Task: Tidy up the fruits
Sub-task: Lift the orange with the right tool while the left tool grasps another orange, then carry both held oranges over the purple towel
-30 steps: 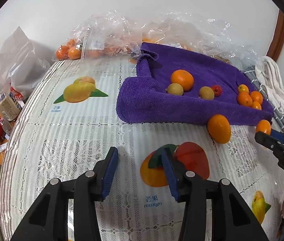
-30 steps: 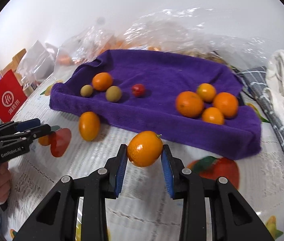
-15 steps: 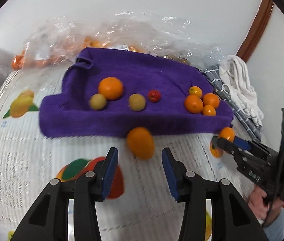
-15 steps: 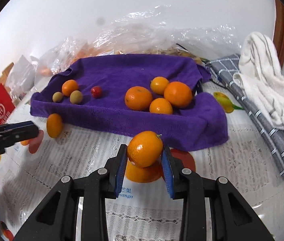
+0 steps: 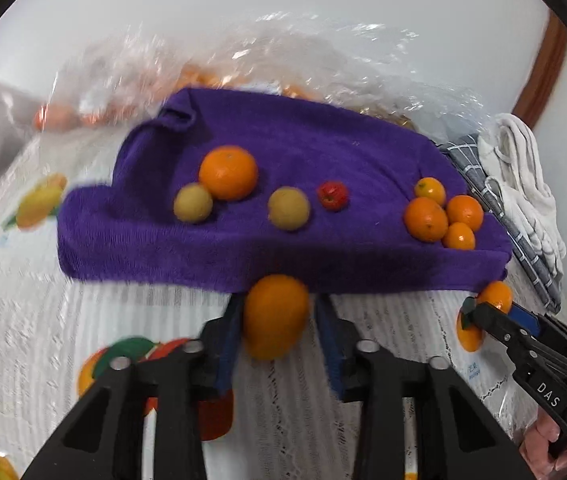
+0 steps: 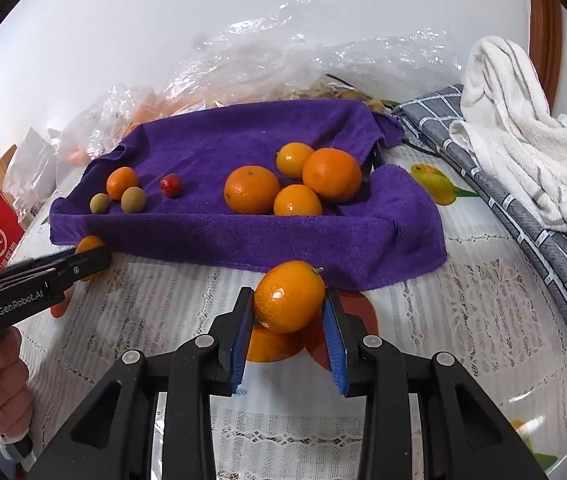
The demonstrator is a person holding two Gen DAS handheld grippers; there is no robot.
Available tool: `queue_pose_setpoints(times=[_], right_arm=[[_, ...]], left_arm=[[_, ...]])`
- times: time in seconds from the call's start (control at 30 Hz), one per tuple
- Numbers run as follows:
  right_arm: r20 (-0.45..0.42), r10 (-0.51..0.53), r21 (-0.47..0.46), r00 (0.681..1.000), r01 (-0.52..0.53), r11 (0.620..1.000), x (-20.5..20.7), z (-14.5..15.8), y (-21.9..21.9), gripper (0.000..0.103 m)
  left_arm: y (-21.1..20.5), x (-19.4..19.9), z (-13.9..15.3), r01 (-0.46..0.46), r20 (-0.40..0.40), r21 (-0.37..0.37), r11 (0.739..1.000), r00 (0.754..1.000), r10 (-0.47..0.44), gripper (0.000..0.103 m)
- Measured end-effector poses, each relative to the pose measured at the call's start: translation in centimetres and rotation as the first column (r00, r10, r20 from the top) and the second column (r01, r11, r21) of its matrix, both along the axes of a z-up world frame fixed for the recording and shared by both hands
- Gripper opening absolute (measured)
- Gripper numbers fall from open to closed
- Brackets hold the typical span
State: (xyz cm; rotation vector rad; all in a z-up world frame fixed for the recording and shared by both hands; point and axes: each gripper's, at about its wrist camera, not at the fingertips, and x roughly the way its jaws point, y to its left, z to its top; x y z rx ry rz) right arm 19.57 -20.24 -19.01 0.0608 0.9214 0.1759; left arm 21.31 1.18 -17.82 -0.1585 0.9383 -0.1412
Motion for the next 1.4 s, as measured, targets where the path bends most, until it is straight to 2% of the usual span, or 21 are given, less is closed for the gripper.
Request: queue_pose_setpoints(times=[0.23,0.47,0.83,1.07,1.4], right_arm=[[-0.002,-0.003,0.011,1.0,0.003,1.0,0.0,-0.2,-0.2,0.034],[0.026,0.004,0.05,1.0,-0.006,0.999,-0.4,0.1,-0.5,0.034],[0.044,0.022,0.071,0.999,-0.025,0.997,-0.8,0.3,-0.4,0.034],[0.045,-0.003,0.11,0.999,-0.002,0.994,-0.8,0.4,-1.2,0.034],[0.03,-0.033,0.085,0.999,0.03,0.996,-0.4,1.7,-0.7,0.034]], left_arm=[[0.2,-0.4,0.4,0.012,0.032,-0.044,0.999,0.999,-0.011,0.031],[0.5,-1.0,1.6,0.015,0.101,-0.044,0.999,0.995,-0.01,0.031],[1.7,-1.4,3.0,0.0,0.169,-0.079,0.997,0.986,0.014,0.031],[2.3,-1.1,3.4,-0.001,0.165,-0.08,0.997,0.986,0.015,0.031],[3.8,-1.1,4.1,-0.035,0.185,-0.112,0.993,0.981,0.055,0.031]])
